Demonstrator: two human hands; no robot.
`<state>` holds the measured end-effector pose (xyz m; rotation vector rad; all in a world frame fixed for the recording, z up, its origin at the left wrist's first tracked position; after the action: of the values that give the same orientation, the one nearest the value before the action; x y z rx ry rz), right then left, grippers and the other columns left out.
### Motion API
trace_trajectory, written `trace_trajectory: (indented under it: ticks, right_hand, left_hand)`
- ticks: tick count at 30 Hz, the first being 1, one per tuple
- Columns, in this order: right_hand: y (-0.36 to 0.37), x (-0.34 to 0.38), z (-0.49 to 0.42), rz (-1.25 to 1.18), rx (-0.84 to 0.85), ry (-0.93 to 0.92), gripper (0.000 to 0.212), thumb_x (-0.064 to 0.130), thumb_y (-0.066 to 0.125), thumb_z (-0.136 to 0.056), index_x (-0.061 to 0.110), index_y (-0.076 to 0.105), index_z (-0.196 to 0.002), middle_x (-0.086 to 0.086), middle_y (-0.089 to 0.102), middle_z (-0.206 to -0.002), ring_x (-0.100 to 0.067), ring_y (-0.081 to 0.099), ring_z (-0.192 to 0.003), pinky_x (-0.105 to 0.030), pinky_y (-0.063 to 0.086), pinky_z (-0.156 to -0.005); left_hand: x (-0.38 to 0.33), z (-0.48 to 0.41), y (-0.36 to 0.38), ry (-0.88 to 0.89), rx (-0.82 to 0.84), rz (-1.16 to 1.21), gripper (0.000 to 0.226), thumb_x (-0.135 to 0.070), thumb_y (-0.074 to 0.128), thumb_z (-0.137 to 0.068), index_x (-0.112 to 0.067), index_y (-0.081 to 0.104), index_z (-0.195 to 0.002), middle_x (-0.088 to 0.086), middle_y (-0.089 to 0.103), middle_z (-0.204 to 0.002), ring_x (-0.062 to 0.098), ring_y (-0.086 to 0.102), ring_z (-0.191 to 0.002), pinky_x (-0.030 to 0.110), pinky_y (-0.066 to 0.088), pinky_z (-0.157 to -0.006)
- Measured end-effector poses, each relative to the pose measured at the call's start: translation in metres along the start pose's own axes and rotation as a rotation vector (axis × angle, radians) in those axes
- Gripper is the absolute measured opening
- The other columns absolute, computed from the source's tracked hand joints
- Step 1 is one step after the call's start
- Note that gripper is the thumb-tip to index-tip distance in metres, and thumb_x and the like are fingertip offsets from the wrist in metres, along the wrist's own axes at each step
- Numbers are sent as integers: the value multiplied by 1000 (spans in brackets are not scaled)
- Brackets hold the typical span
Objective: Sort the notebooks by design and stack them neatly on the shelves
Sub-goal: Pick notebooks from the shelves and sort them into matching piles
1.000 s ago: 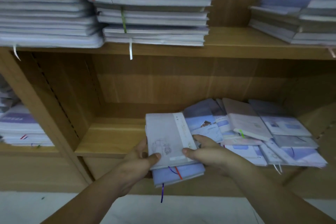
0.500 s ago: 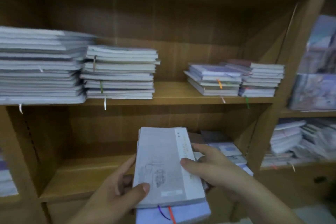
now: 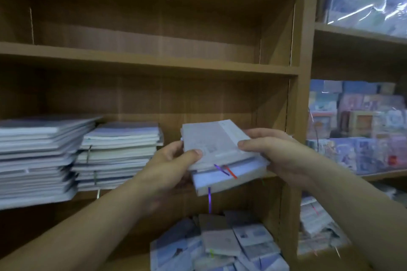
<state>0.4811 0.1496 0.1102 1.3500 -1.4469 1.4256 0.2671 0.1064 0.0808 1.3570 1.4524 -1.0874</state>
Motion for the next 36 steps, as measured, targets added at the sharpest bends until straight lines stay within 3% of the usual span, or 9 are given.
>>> trace_trajectory:
  ticks: [10, 15, 18, 20, 23, 27, 31, 33, 36]
  right_hand:
    - [-45, 8, -109, 135, -193, -69, 67, 31, 83, -83, 12, 55, -141, -6, 59, -132, -27, 59, -115, -42, 53, -96]
    - [-34, 9, -112, 867, -81, -258, 94, 75, 69, -75, 23, 46, -150, 6, 51, -150, -17, 52, -131, -38, 50, -104]
    - [-27, -5, -115, 913, -23, -280, 91, 73, 71, -73, 30, 47, -149, 11, 46, -153, -15, 46, -138, -40, 43, -112]
    - [-31, -6, -120, 991, -120, -324, 69, 64, 68, -84, 34, 53, -144, 11, 51, -150, -14, 48, -136, -43, 45, -110]
    - [-31, 0, -121, 1153, -227, -342, 50, 59, 60, -93, 39, 55, -139, 8, 55, -145, -18, 53, -130, -41, 51, -100]
    - [-23, 7, -116, 1301, -335, -378, 41, 48, 56, -99, 29, 60, -135, 0, 62, -133, -25, 56, -123, -39, 52, -90]
    - [-2, 9, -75, 1198, -499, -660, 27, 41, 59, -95, 25, 73, -112, 0, 64, -101, -26, 61, -101, -37, 50, -71]
    - [20, -11, -52, 1023, -462, -710, 22, 45, 59, -91, 30, 74, -94, 6, 64, -87, -23, 63, -89, -34, 49, -66]
    - [69, -89, -63, 861, -85, -399, 31, 57, 58, -84, 31, 72, -77, 9, 67, -70, -13, 65, -73, -36, 56, -66]
  left_hand:
    - [8, -159, 20, -81, -138, -92, 27, -25, 69, -95, -4, 67, -112, 13, 69, -79, 24, 58, -58, 27, 41, -51]
    - [-10, -184, 14, 246, -264, -819, 35, -53, 65, -92, -21, 76, -86, -6, 73, -71, 16, 70, -71, 35, 59, -71]
    - [4, -171, 30, 282, -79, -681, 54, -60, 70, -86, -21, 70, -123, -7, 73, -106, 8, 68, -96, 24, 55, -84]
    - [17, -160, 40, 265, 52, -733, 88, -58, 78, -79, -17, 46, -150, -11, 62, -125, 6, 62, -111, 22, 51, -93]
    - [19, -158, 35, 339, -45, -871, 90, -50, 83, -79, -18, 42, -153, -7, 62, -128, 13, 62, -116, 29, 52, -97]
    - [16, -161, 32, 334, -138, -831, 72, -40, 82, -82, -20, 53, -145, 2, 68, -119, 21, 65, -110, 32, 53, -95]
    - [11, -124, 32, 588, -265, -840, 40, -31, 74, -86, -19, 63, -122, -1, 65, -104, 17, 64, -93, 31, 52, -82]
    - [31, -91, 31, 660, -201, -741, 33, -23, 70, -88, -19, 65, -121, -8, 64, -93, 7, 61, -77, 24, 51, -73]
    - [104, -55, 16, 518, -73, -753, 25, -21, 67, -91, -26, 68, -116, -12, 68, -85, 6, 64, -73, 23, 53, -67]
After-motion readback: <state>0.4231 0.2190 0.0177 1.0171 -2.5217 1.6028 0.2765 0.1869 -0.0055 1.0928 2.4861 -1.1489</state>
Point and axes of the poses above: each hand's wrist, its own z-axis away from the middle knuckle, its own y-axis out of the palm, x = y × z, the point moved 10 cm from there along -z, towards the middle knuckle
